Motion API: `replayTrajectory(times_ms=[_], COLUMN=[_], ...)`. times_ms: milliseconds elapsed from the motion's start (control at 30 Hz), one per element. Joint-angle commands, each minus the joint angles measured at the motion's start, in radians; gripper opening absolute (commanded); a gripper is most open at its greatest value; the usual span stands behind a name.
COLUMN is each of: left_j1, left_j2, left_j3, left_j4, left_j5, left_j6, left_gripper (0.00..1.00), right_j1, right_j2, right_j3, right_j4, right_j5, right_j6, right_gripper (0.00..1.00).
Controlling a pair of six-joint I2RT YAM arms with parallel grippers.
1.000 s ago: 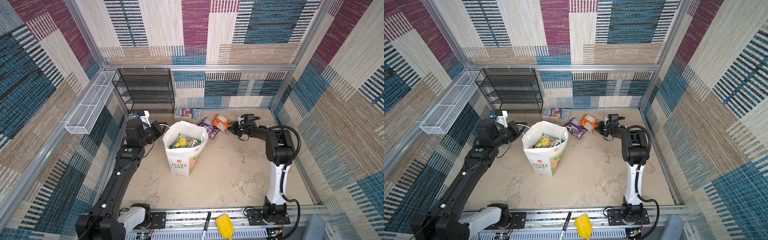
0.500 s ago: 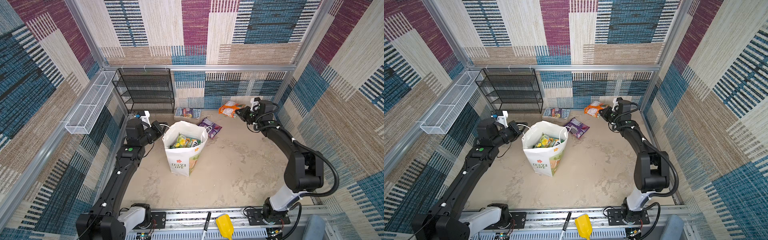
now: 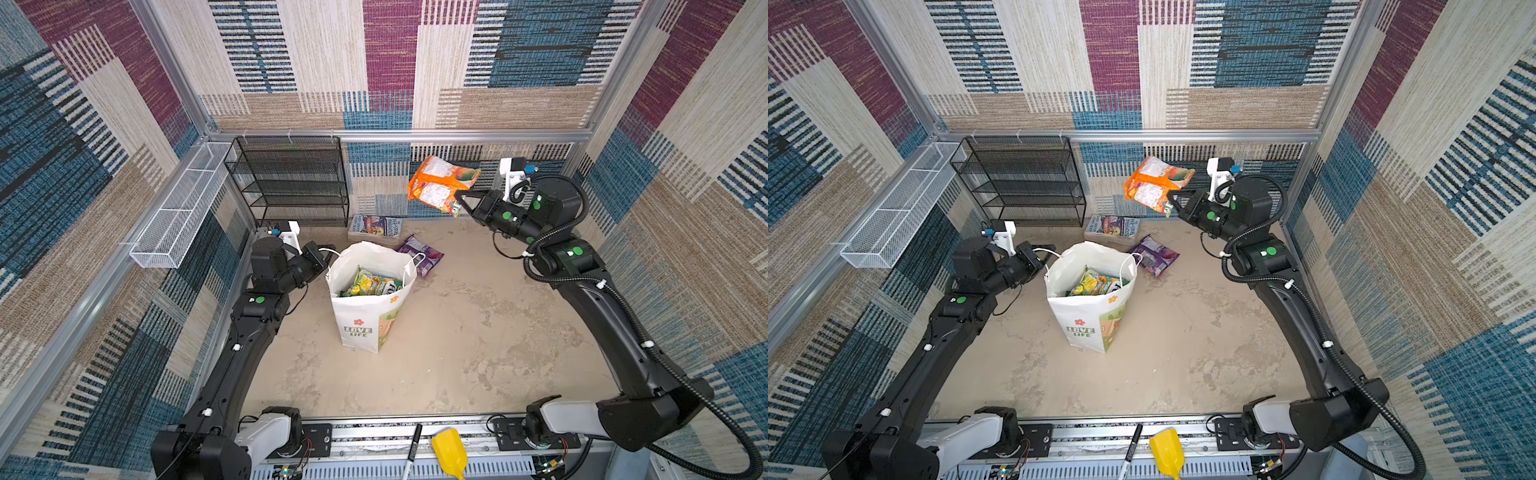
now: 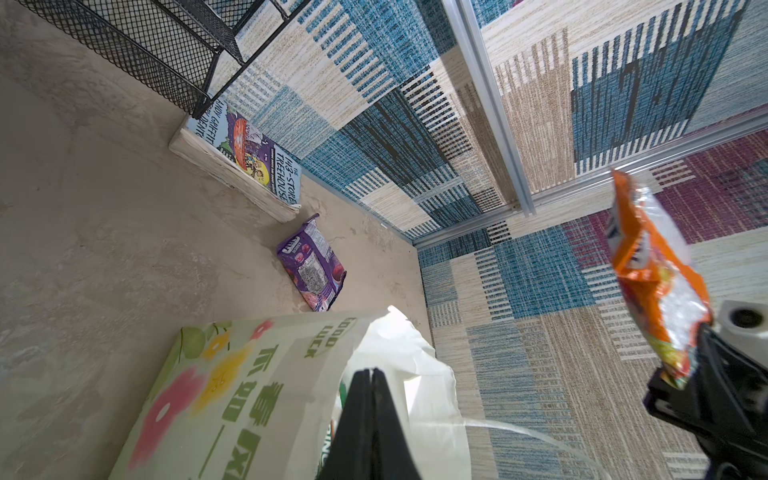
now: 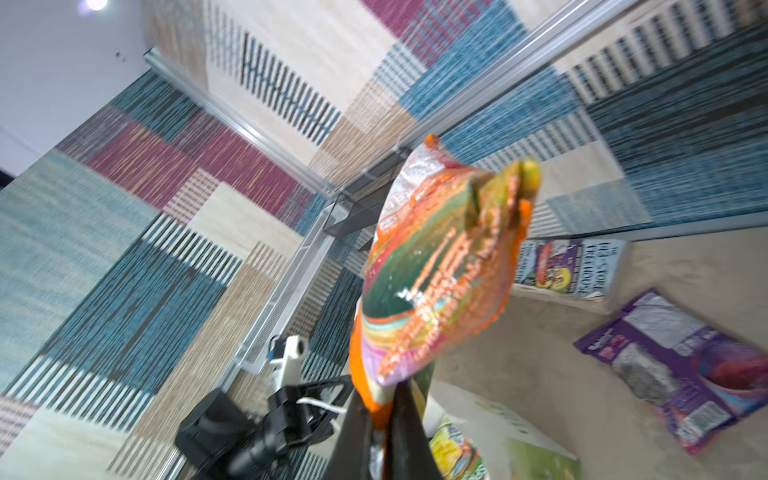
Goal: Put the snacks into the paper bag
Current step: 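Lift the orange bag with the right gripper and carry it over the paper bag, then lower the orange bag into the paper bag and open the right gripper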
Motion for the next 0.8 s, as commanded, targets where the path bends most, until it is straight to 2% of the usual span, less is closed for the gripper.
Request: replayTrajectory(times_ms=[0, 200, 400, 767], left_j1=[0.0, 0.001, 0.001, 0.0], left_j2=[-0.002, 0.002, 0.0, 0.003], left_j3=[0.006, 0.006, 0.008, 0.007], left_j4=[0.047, 0.05, 0.047, 0.048], left_j5=[-0.002, 0.006, 0.003, 0.004], left_j6=[0.008, 0.005, 0.009, 0.007], left_gripper=[0.0, 0.0, 0.0, 0.0], right_j1=[0.09, 0.262, 0.365, 0.431], right_j2=[0.017, 0.087, 0.18, 0.252], right_j3=[0.026, 0.105, 0.162, 0.174], right_j4=[-0.103, -0.217, -0.31, -0.348], right_j5=[0.061, 0.164, 0.227, 0.278], right_j6=[-0.044, -0.129, -0.196, -0.248], right_gripper=[0.0, 0.0, 0.0, 0.0])
